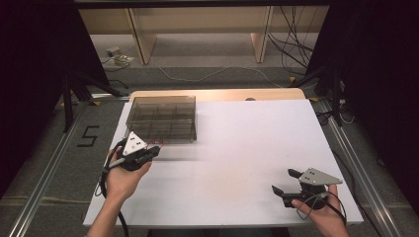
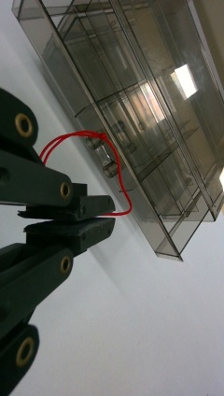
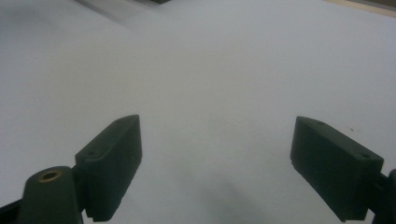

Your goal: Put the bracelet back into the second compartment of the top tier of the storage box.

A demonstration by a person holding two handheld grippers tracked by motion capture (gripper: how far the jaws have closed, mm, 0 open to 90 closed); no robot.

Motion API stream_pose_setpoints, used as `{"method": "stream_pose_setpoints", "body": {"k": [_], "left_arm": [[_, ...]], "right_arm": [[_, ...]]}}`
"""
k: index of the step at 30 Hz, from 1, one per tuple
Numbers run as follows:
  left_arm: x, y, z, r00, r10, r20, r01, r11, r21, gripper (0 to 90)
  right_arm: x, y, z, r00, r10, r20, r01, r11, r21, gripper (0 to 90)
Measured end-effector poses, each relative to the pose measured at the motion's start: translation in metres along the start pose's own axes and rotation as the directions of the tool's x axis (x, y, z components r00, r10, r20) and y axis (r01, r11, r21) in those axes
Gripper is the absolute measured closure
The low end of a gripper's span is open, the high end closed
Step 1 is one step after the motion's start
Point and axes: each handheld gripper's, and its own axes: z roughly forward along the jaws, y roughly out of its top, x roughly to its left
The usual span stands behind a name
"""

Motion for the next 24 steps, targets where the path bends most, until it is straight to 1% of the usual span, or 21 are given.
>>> {"method": "stream_pose_setpoints", "body": {"k": [9,11,16,24], "left_arm": [[0.0013,0.003,0.0019,0.9999,0.008,-0.008,-0.008,1.0,0.001,87.9],[0.001,0.0038,0.0025,1.0,0.006,-0.008,-0.006,1.0,0.0,87.8],[0.0013,0.0063,0.0044,0.9998,0.014,-0.012,-0.014,0.9999,-0.001,87.9],[0.0019,0.0089,0.0068,0.9998,0.012,-0.014,-0.012,0.9999,-0.002,87.9]], "right_arm": [[0.0006,0.0001,-0.0002,1.0,0.008,0.0,-0.008,1.0,0.005,17.5],[0.0002,0.0001,0.0,1.0,0.002,-0.001,-0.002,1.0,0.001,17.5],[0.0005,0.0,-0.0005,0.9999,0.012,0.001,-0.012,1.0,0.01,17.5],[0.0002,-0.0001,0.0002,1.0,0.009,-0.001,-0.009,1.0,0.002,17.5]]}}
